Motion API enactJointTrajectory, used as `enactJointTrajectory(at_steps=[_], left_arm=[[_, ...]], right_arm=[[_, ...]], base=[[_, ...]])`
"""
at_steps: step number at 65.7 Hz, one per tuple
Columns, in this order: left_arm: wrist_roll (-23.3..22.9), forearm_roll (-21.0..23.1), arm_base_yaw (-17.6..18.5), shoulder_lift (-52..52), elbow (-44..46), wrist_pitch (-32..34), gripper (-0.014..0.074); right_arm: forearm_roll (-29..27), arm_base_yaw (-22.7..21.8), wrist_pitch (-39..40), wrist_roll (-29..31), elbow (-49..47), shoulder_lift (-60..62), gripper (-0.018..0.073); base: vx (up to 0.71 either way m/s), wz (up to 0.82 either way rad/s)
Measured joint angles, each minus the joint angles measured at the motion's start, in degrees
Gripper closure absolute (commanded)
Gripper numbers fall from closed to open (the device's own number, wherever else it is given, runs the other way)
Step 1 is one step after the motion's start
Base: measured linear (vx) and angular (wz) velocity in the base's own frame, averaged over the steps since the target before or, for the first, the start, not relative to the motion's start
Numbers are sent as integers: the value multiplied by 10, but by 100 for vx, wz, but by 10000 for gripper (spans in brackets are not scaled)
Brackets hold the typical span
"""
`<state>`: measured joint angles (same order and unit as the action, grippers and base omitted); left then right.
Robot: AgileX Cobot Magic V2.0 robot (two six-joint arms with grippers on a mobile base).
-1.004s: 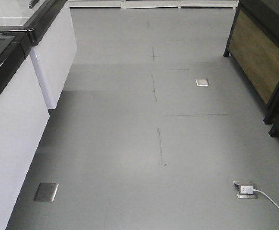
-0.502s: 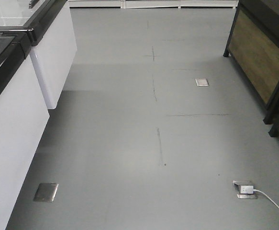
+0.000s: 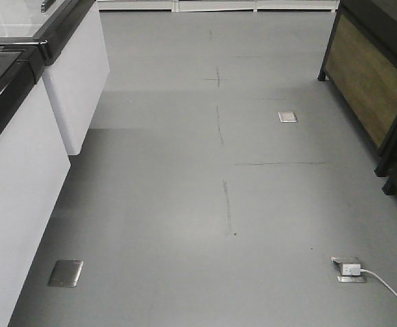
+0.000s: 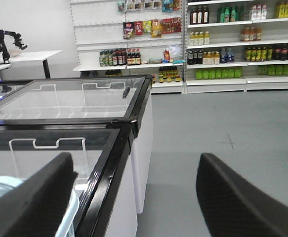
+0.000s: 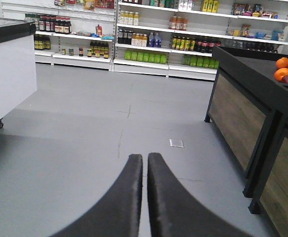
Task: Left arm holds basket, right arm returns cookies
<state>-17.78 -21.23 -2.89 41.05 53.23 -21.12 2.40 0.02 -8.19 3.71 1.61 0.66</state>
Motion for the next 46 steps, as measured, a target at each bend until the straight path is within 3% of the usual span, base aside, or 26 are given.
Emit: enactJointTrajectory(at_steps=[21, 46], left_arm=[[66, 73, 0, 3, 0, 34, 101], [79, 76, -4, 39, 0, 61, 126]], right_arm=[[0, 0, 0, 0, 0, 0, 562], [0, 0, 0, 0, 0, 0, 562]], base=[[0, 0], [0, 0]])
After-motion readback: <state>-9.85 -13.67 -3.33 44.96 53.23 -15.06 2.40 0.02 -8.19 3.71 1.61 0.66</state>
